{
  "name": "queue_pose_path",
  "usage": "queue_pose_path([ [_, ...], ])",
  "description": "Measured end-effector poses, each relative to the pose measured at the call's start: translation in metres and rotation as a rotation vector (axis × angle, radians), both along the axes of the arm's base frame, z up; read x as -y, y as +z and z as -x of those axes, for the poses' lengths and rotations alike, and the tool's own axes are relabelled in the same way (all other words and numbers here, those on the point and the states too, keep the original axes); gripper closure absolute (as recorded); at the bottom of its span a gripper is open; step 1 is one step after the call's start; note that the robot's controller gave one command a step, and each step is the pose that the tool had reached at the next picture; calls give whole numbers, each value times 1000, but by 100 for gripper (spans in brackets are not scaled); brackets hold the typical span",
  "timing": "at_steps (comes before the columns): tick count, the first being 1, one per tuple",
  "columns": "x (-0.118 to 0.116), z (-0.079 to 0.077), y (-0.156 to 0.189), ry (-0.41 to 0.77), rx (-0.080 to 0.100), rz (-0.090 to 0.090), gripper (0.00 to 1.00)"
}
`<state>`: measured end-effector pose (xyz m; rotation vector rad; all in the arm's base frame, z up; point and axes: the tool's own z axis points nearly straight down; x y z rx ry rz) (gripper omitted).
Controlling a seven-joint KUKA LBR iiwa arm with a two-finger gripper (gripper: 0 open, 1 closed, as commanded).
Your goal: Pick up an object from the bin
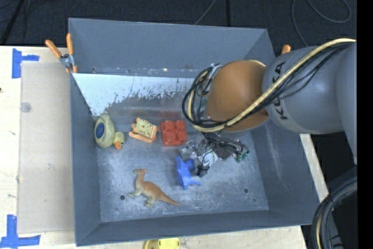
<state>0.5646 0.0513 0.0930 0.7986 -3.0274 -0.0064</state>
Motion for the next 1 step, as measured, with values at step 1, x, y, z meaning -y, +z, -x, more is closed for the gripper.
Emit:
queue_pose_path([
  [1, -1, -2, 18, 0, 8, -1, 100],
])
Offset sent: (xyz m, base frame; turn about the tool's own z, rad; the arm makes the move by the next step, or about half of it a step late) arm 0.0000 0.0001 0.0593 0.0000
